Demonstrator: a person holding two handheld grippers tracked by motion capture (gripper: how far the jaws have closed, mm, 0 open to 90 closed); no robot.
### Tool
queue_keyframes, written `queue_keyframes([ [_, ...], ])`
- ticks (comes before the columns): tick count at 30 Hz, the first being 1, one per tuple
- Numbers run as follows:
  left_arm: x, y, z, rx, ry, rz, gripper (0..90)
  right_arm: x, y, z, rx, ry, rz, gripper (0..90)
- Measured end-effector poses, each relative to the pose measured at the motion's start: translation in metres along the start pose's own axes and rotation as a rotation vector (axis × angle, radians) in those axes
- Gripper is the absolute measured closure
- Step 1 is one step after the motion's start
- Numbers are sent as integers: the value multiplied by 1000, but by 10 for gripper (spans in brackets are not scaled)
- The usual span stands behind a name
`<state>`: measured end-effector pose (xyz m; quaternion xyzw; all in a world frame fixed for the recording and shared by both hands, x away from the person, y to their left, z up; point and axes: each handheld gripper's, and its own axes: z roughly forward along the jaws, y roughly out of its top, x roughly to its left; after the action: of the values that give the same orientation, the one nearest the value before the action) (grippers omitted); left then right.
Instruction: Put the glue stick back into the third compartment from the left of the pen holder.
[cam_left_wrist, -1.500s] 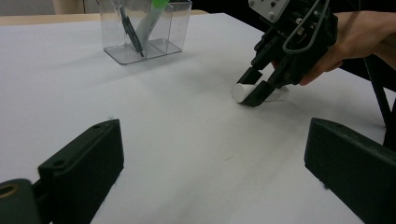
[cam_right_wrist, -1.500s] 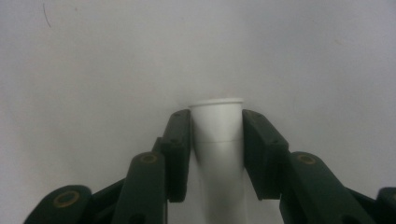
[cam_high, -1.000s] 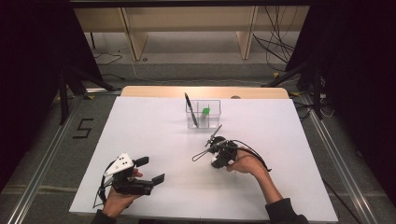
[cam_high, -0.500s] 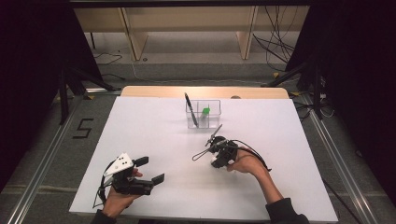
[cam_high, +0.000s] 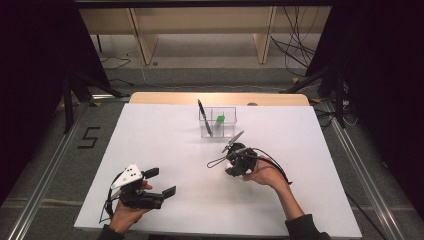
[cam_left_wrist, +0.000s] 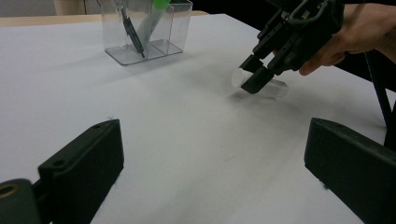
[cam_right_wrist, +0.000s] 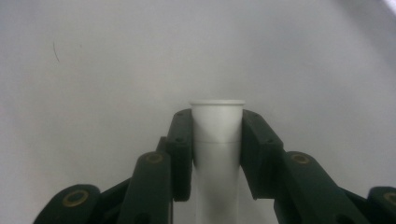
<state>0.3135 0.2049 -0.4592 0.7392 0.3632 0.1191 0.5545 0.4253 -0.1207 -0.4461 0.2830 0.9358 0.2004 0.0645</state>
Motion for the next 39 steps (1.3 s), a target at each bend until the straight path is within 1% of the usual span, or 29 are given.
queue_keyframes([
  [3, 0, 0, 0, 0, 0, 0, 42, -2, -4, -6, -64, 9, 25, 676],
  [5, 0, 0, 0, 1, 1, 0, 42, -4, -7, -9, -107, 14, 50, 676],
  [6, 0, 0, 0, 1, 1, 0, 42, -6, -9, -10, -133, 10, 58, 676],
  [9, 0, 0, 1, 1, 0, 0, 42, -9, -15, -15, -204, 20, 101, 676],
  [10, 0, 0, 0, 1, 1, 1, 42, -10, -15, -17, -220, 16, 113, 676],
  [12, 0, 0, 0, 0, 1, 2, 42, -11, -17, -23, -261, 2, 123, 676],
  [15, 0, 0, 0, 0, 1, 1, 42, -14, -19, -29, -324, -10, 159, 676],
  [19, -1, 0, 0, -2, 0, 3, 42, -17, -23, -33, -406, -24, 209, 676],
  [23, -1, 0, -1, -2, -1, 3, 42, -22, -27, -35, -480, -58, 263, 675],
  [26, -1, 0, -1, -1, -1, 5, 42, -25, -30, -37, -511, -76, 295, 675],
  [29, -1, 0, -1, -3, -1, 3, 42, -27, -32, -37, -539, -79, 321, 675],
  [36, -1, 0, -1, -3, -2, 4, 42, -30, -35, -36, -561, -100, 359, 675],
  [39, 0, 0, -1, -1, 0, 3, 42, -30, -35, -39, -584, -116, 368, 675],
])
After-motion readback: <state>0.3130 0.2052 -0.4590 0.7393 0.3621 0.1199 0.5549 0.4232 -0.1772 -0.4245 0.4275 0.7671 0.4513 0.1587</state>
